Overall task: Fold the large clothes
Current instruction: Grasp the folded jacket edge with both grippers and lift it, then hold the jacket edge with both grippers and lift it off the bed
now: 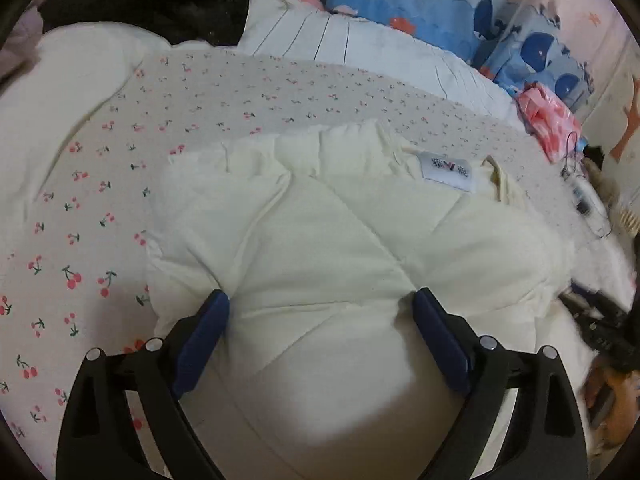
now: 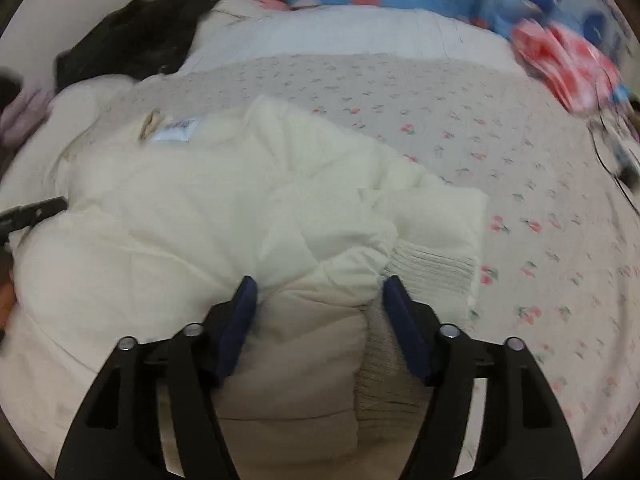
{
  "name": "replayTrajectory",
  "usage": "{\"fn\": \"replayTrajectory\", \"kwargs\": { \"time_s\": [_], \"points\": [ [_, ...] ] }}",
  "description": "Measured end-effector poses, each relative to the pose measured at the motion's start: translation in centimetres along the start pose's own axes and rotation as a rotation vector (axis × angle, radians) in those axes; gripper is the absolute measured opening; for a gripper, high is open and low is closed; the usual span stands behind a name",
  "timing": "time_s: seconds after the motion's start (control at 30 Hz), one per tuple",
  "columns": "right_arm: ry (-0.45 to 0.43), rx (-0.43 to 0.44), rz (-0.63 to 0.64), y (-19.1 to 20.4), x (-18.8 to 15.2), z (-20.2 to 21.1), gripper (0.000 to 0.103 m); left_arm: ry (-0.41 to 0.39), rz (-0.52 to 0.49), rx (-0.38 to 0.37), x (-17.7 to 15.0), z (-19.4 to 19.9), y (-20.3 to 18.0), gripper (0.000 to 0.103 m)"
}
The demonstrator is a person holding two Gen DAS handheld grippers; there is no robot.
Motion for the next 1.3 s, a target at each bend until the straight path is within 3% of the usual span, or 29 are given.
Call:
{"fn": "replayTrajectory", "kwargs": {
  "time_s": [0.03,0.17,0.23,0.37,0.47,0.53,0.63,0.7,0.77,0.83,0.9,1.07,1.1,1.13,1.17,1.2,1.23,1.3],
  "points": [
    [0.018,-0.002,-0.029,-0.2,0.2,0.8,0.065,0.012,0.003,0.007,0.1,0.6,-0.2,0.089],
    [-0.030,0.079,-0.038,1.1,0.1,7.5,0.068,-0.042,0.091,-0.134,1.0,8.3,-0.9,0.089],
    [-0.015,0.111,-0.008,1.6,-2.9,11.0,0.082,-0.052,0.086,-0.170,0.2,12.2,-0.2,0.089],
    [0.038,0.208,-0.079,1.2,-10.0,16.9,0.083,0.067,0.121,-0.247,-6.6,19.2,3.7,0.094],
    [0.057,0.266,-0.283,-1.6,-15.9,21.3,0.087,0.153,0.170,-0.264,-12.2,22.0,6.5,0.095],
    [0.052,0.287,-0.382,-3.1,-18.5,23.2,0.089,0.203,0.201,-0.257,-15.8,23.1,8.1,0.095],
    [0.083,0.394,-0.555,-3.9,-22.3,25.4,0.093,0.264,0.301,-0.313,-20.1,24.0,9.0,0.095],
    [0.116,0.521,-0.665,-3.1,-24.4,26.2,0.093,0.288,0.343,-0.394,-22.3,24.6,8.0,0.095],
    [0.140,0.611,-0.724,-1.9,-25.8,26.7,0.095,0.320,0.378,-0.493,-24.0,24.8,6.5,0.095],
    [0.152,0.684,-0.776,-1.1,-26.2,26.7,0.096,0.344,0.386,-0.545,-25.2,24.8,5.3,0.095],
    [0.146,0.780,-0.833,0.2,-26.2,26.8,0.096,0.348,0.361,-0.556,-25.8,25.1,4.2,0.095],
    [0.136,0.838,-0.874,1.9,-25.5,25.9,0.095,0.260,0.222,-0.457,-24.5,26.3,2.7,0.095],
    [0.120,0.836,-0.869,2.0,-25.0,25.8,0.092,0.248,0.196,-0.438,-24.0,26.5,2.7,0.092],
    [0.106,0.838,-0.864,2.3,-24.5,25.8,0.082,0.237,0.172,-0.418,-23.7,26.7,2.6,0.088],
    [0.087,0.831,-0.851,2.5,-24.1,25.9,0.074,0.223,0.148,-0.384,-23.7,26.9,2.6,0.075],
    [0.065,0.811,-0.836,2.7,-23.6,25.9,0.058,0.215,0.137,-0.361,-23.5,26.9,3.0,0.060],
    [0.043,0.813,-0.833,2.7,-23.2,26.4,0.042,0.200,0.125,-0.338,-23.5,27.2,3.3,0.053],
    [0.000,0.811,-0.816,2.6,-22.5,27.3,0.029,0.155,0.066,-0.268,-22.8,28.2,3.5,0.033]
  ]
}}
Point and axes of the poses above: each gripper's, at about its wrist camera, not at the fingertips, and z roughly against the way its jaws point, y to its left, x to its top, the point moved 10 cm from there along -z, roughly the way its jaws point, and after that the axes turned 11 degrees about -y, right-handed, at the moved point
